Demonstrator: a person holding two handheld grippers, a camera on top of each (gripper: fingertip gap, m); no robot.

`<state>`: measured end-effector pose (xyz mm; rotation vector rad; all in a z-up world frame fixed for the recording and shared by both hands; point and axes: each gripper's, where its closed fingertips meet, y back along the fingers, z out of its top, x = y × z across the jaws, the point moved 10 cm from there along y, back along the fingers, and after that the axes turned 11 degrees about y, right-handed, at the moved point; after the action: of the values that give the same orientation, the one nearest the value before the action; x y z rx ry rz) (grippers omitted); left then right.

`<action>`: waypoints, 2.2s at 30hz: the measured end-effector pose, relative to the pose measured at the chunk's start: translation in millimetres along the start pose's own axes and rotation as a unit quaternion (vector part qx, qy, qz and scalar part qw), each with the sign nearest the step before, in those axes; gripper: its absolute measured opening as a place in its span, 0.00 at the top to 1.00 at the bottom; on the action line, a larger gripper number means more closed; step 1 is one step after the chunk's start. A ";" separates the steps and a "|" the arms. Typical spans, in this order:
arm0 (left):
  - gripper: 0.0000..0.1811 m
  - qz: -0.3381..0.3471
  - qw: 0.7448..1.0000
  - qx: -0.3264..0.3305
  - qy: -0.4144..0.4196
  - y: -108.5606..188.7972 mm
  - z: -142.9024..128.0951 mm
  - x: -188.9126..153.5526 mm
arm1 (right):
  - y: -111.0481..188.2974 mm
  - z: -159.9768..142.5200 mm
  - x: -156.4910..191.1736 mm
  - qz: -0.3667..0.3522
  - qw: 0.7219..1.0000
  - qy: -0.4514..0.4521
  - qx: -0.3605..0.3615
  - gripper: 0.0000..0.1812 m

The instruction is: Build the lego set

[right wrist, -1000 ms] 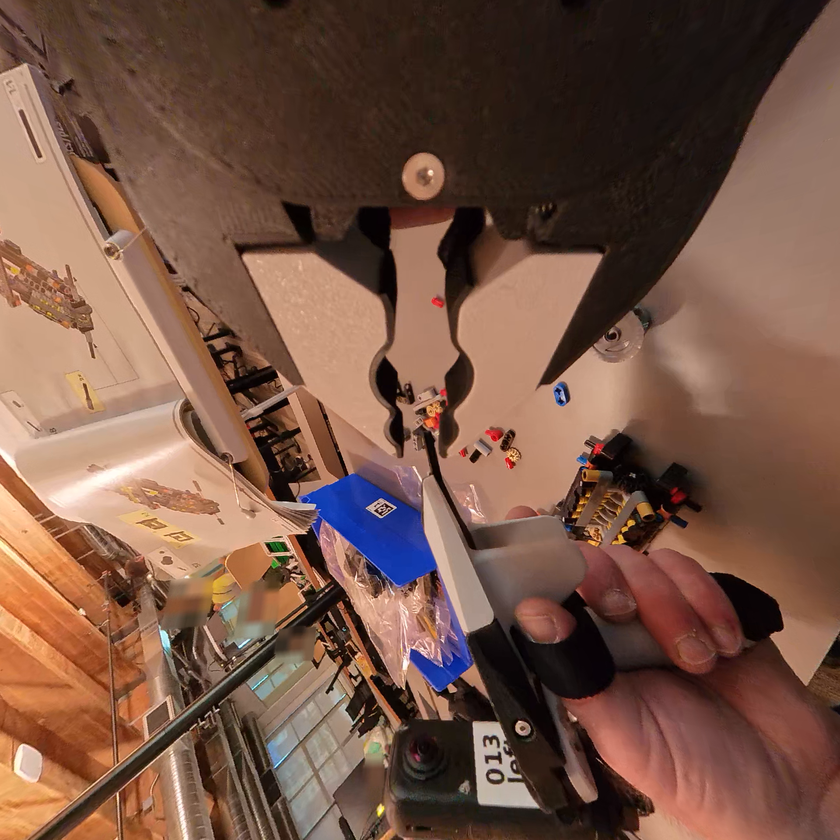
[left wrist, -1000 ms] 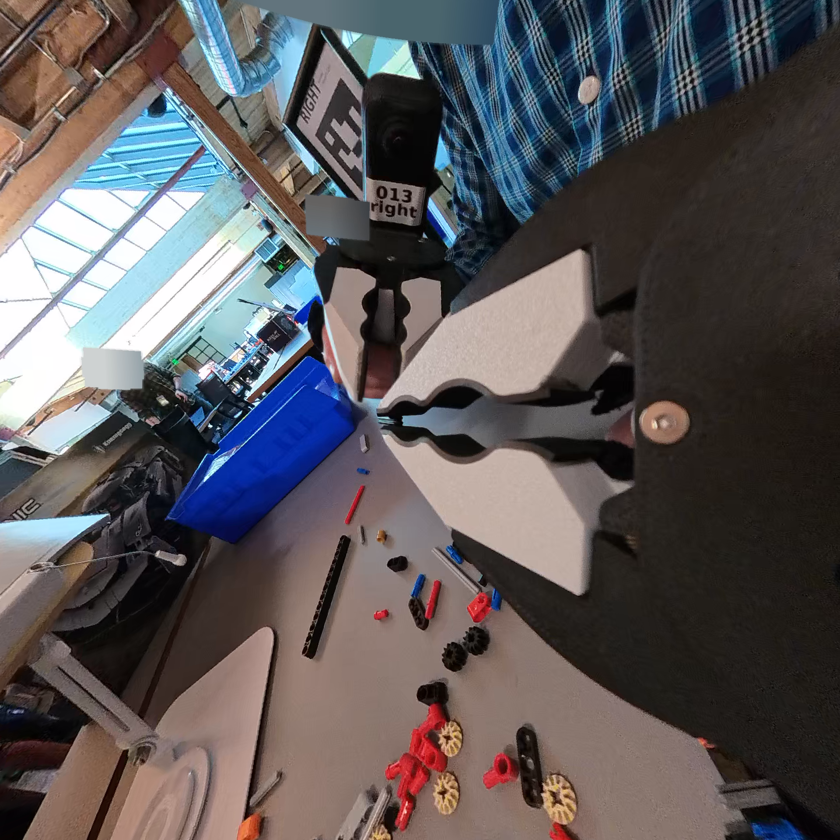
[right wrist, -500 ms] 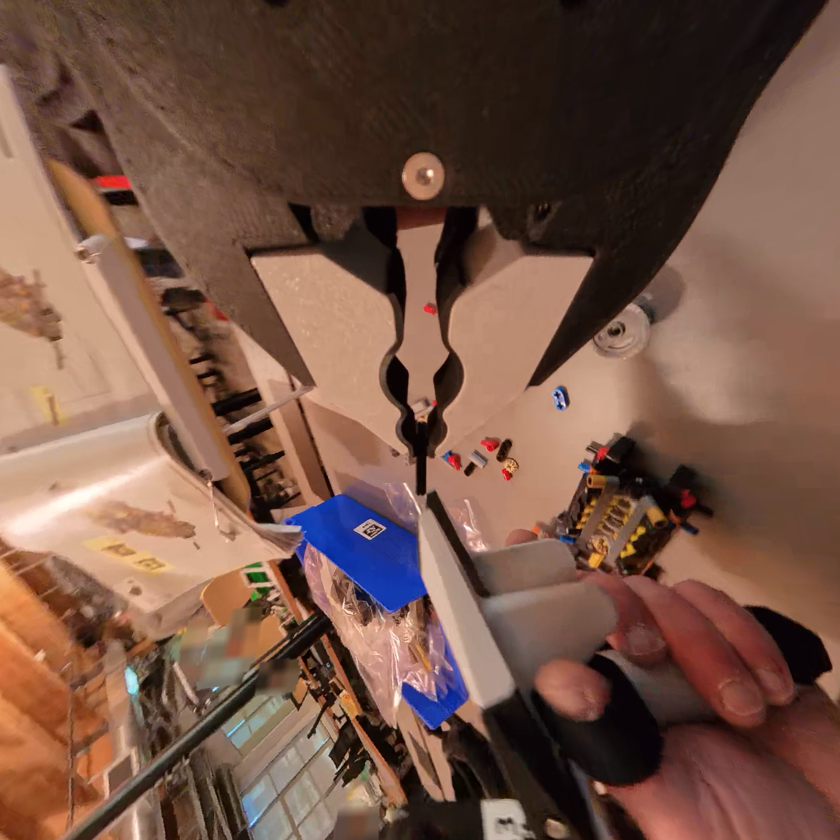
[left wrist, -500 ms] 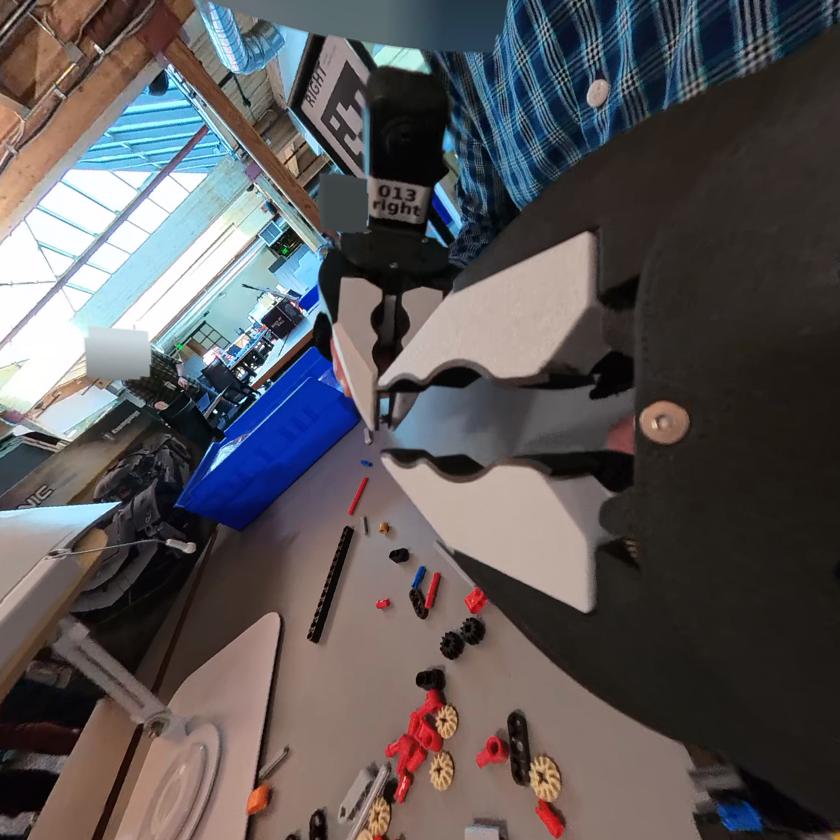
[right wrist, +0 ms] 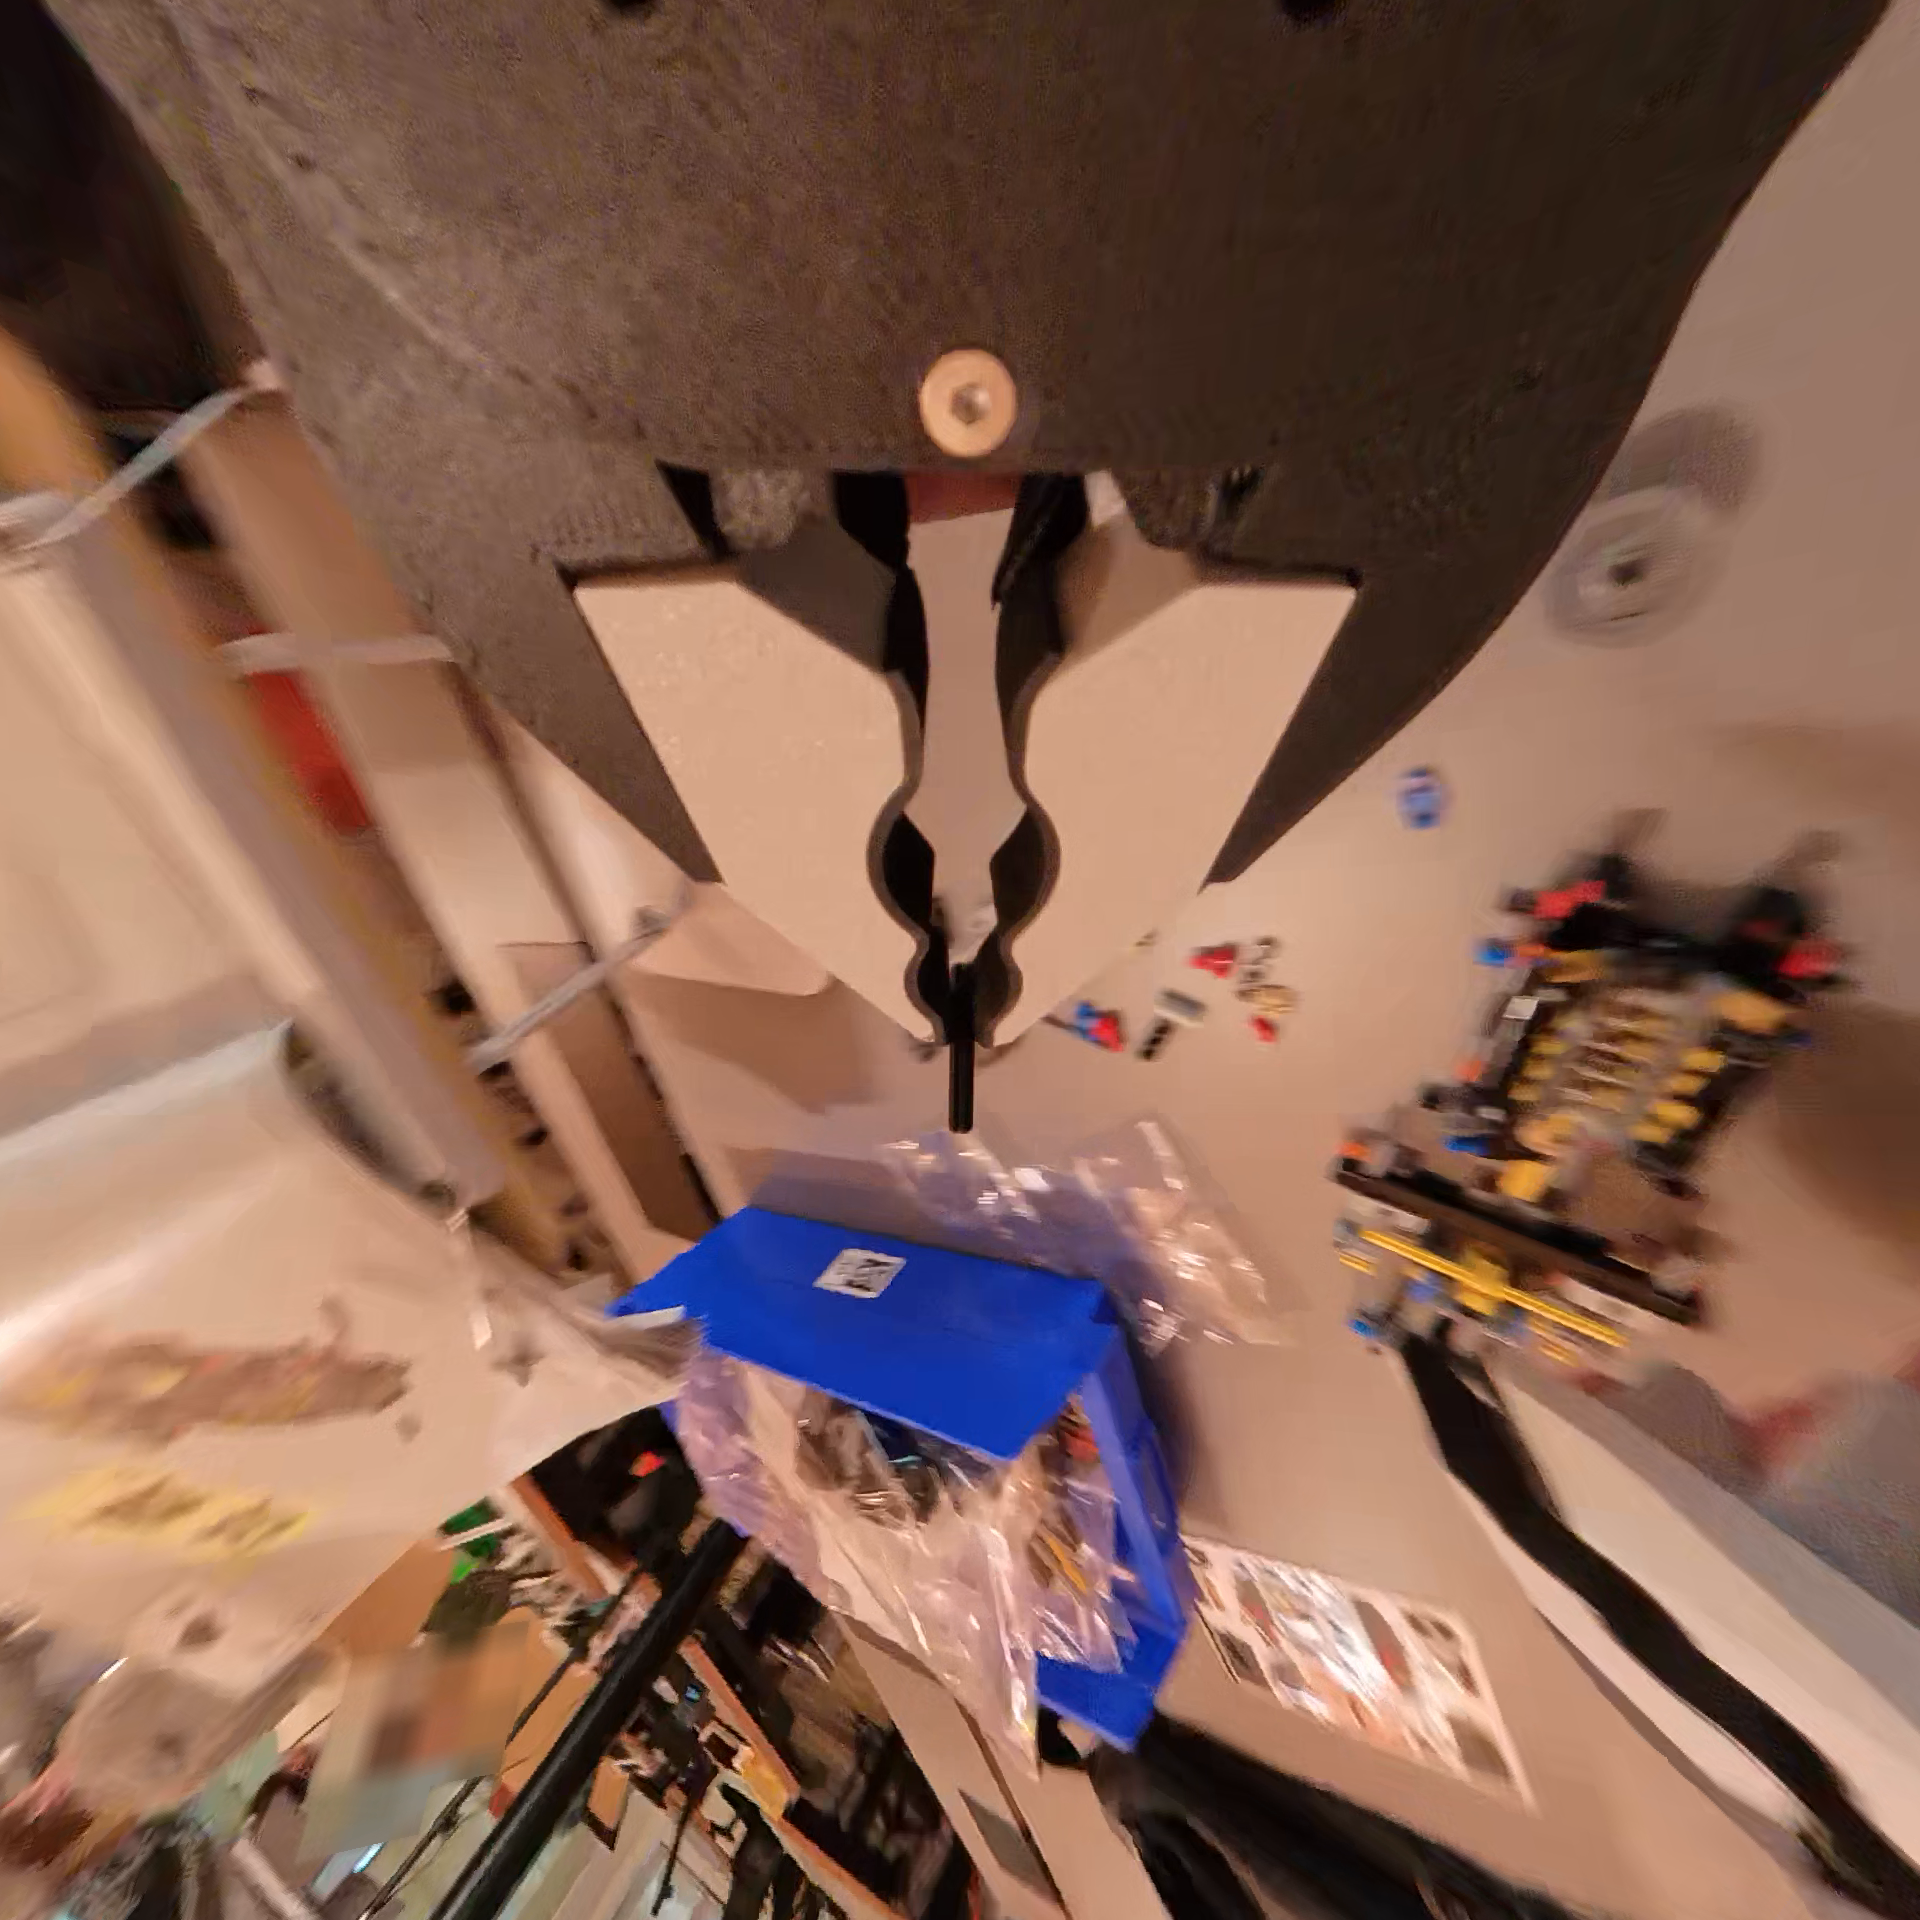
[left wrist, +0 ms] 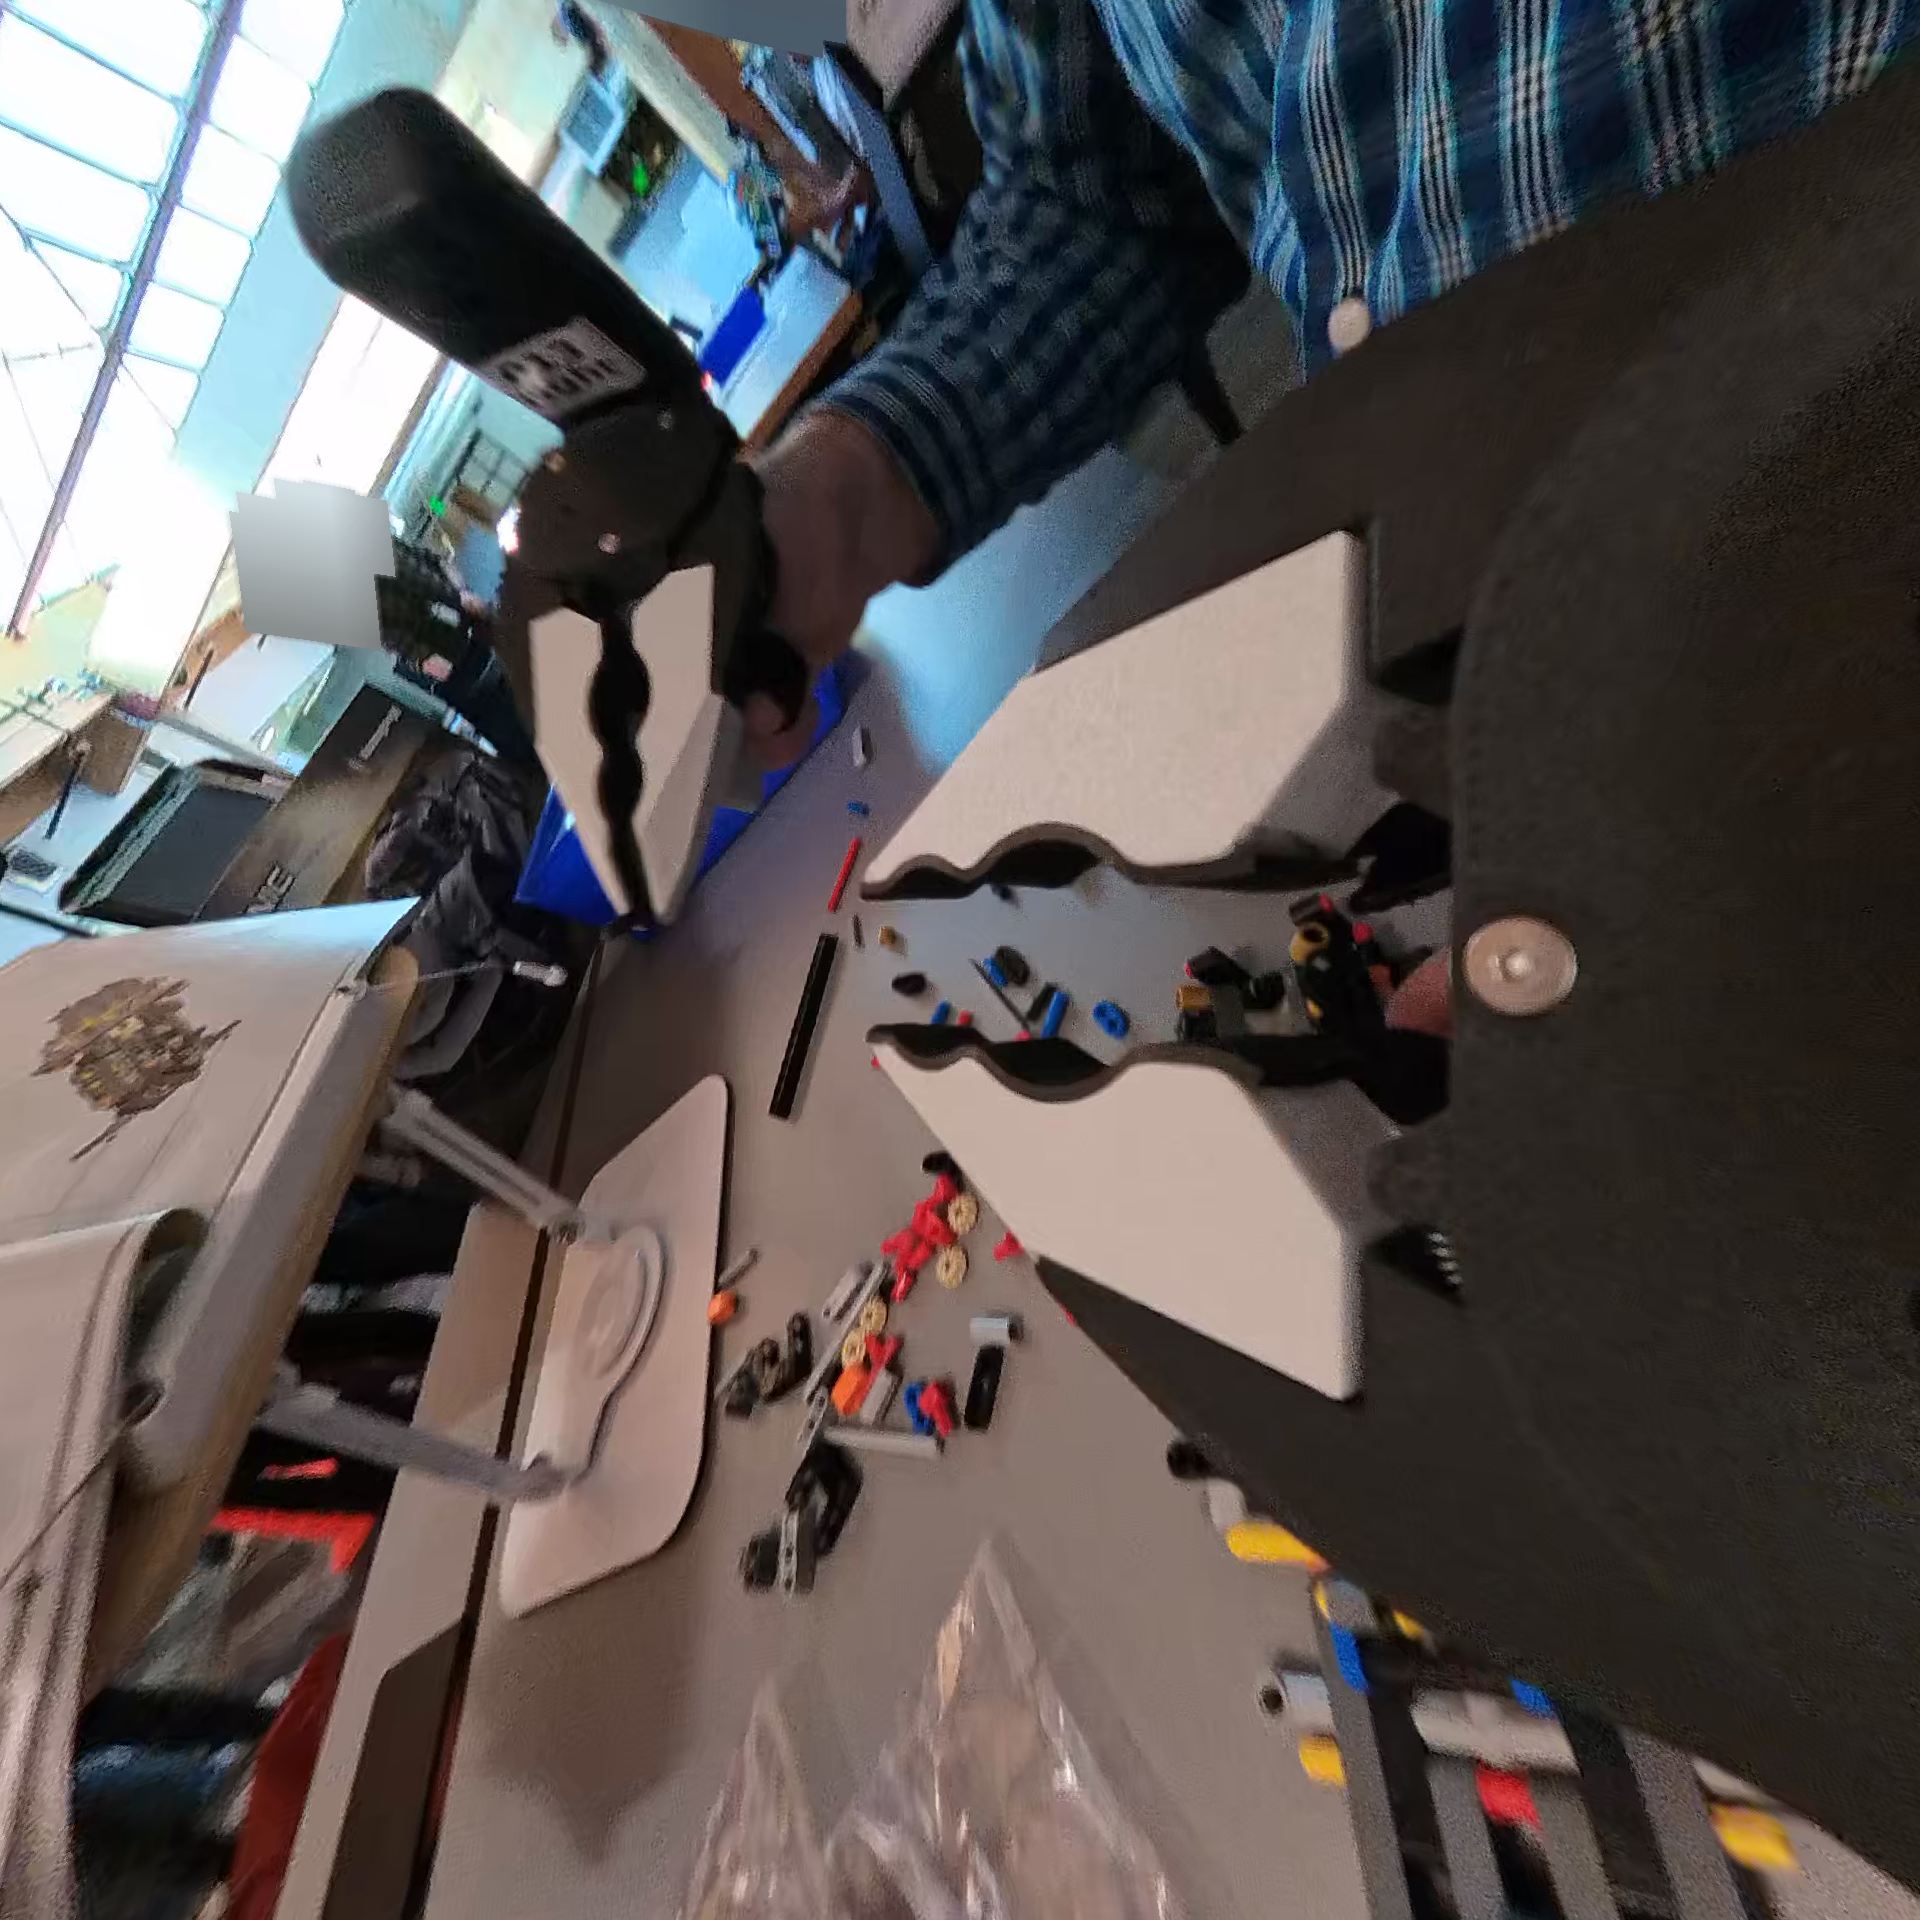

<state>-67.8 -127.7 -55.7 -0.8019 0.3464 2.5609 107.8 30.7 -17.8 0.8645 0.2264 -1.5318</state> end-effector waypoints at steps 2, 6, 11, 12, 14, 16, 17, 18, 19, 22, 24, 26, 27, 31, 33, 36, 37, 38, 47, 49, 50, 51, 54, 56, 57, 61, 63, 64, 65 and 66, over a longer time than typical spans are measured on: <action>0.89 0.014 1.000 -0.019 -0.015 8.4 1.5 2.1 | -18.2 14.3 -13.6 -0.040 0.994 0.093 0.040 0.99; 0.90 0.040 0.997 -0.049 -0.034 19.5 4.4 12.5 | -70.7 45.1 -38.2 -0.127 0.954 0.254 0.095 1.00; 0.90 0.065 0.993 -0.067 -0.071 26.8 5.4 22.3 | -148.9 61.1 -54.3 -0.201 0.894 0.375 0.143 1.00; 0.90 0.067 0.992 -0.070 -0.077 28.7 6.1 23.8 | -162.1 60.8 -56.7 -0.211 0.886 0.386 0.148 1.00; 0.90 0.071 0.991 -0.075 -0.081 32.1 7.2 28.4 | -185.2 58.0 -60.7 -0.231 0.869 0.411 0.153 1.00; 0.90 0.073 0.991 -0.083 -0.076 35.2 9.2 33.7 | -205.8 50.9 -64.0 -0.239 0.853 0.435 0.164 1.00; 0.90 0.072 0.991 -0.088 -0.069 36.7 10.5 36.0 | -214.1 47.6 -64.8 -0.237 0.846 0.446 0.173 1.00; 0.90 0.069 0.991 -0.095 -0.062 38.4 12.0 37.7 | -220.3 46.3 -64.7 -0.235 0.841 0.456 0.173 1.00; 0.90 0.067 0.991 -0.101 -0.057 40.2 13.4 39.1 | -225.0 45.5 -65.0 -0.232 0.838 0.462 0.173 1.00; 0.90 0.068 0.990 -0.111 -0.049 43.5 16.1 43.0 | -235.8 42.0 -68.3 -0.227 0.823 0.486 0.187 1.00; 0.90 0.067 0.990 -0.116 -0.043 45.0 17.3 45.2 | -240.4 40.8 -70.1 -0.222 0.812 0.506 0.189 1.00; 0.90 0.066 0.990 -0.120 -0.039 46.0 18.4 46.5 | -243.9 39.4 -73.7 -0.216 0.804 0.518 0.196 0.99; 0.90 0.066 0.990 -0.121 -0.038 46.2 18.7 47.1 | -244.6 39.4 -76.1 -0.215 0.800 0.524 0.198 0.99; 0.90 0.071 0.989 -0.122 -0.043 47.6 19.3 48.2 | -245.4 39.5 -88.7 -0.199 0.790 0.533 0.228 0.99; 0.90 0.070 0.989 -0.123 -0.042 48.0 19.5 48.3 | -244.8 40.1 -92.3 -0.192 0.788 0.534 0.237 0.99; 0.90 0.068 0.989 -0.121 -0.042 47.0 18.6 47.8 | -247.0 38.9 -94.1 -0.180 0.783 0.540 0.252 0.99; 0.90 0.068 0.990 -0.120 -0.043 46.7 18.3 47.6 | -248.2 38.7 -93.9 -0.175 0.782 0.541 0.257 0.99; 0.90 0.068 0.990 -0.119 -0.043 46.6 18.1 47.4 | -249.5 38.3 -93.9 -0.171 0.780 0.541 0.263 0.99; 0.90 0.065 0.990 -0.122 -0.039 47.6 18.5 48.0 | -261.1 39.5 -94.2 -0.153 0.778 0.536 0.289 0.99; 0.90 0.065 0.990 -0.121 -0.039 47.9 18.5 48.2 | -257.5 42.2 -93.1 -0.153 0.782 0.534 0.284 0.99; 0.90 0.065 0.990 -0.121 -0.039 48.1 18.5 48.2 | -252.1 44.9 -91.9 -0.154 0.787 0.528 0.278 0.99; 0.90 0.065 0.990 -0.122 -0.039 48.3 18.7 47.9 | -244.0 47.2 -90.0 -0.150 0.794 0.521 0.274 0.99; 0.90 0.065 0.989 -0.122 -0.042 49.1 18.9 47.2 | -203.5 52.5 -80.3 -0.127 0.825 0.485 0.261 1.00; 0.90 0.065 0.990 -0.121 -0.042 48.8 18.7 47.0 | -168.0 48.8 -70.2 -0.091 0.851 0.448 0.258 1.00; 0.90 0.065 0.990 -0.120 -0.041 48.2 18.4 47.1 | -149.4 43.8 -63.7 -0.065 0.865 0.426 0.258 1.00; 0.90 0.065 0.990 -0.114 -0.045 44.7 16.8 45.7 | -85.9 -1.8 -36.5 0.049 0.907 0.308 0.283 1.00; 0.89 0.066 0.991 -0.111 -0.048 43.1 16.0 44.2 | -64.1 -29.8 -22.5 0.094 0.922 0.234 0.294 0.99; 0.89 0.067 0.991 -0.109 -0.051 42.2 15.4 43.4 | -56.3 -42.6 -15.8 0.112 0.926 0.204 0.298 0.99; 0.89 0.067 0.991 -0.107 -0.053 40.8 14.9 42.6 | -49.8 -52.9 -10.1 0.124 0.929 0.176 0.300 0.99; 0.89 0.068 0.991 -0.104 -0.055 39.2 14.2 41.7 | -43.6 -61.0 -5.7 0.133 0.933 0.149 0.300 0.99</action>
<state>-124.0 -143.3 -64.7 -0.7254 0.1031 2.7903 90.4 80.3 -71.6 1.5506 -0.1533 -1.2162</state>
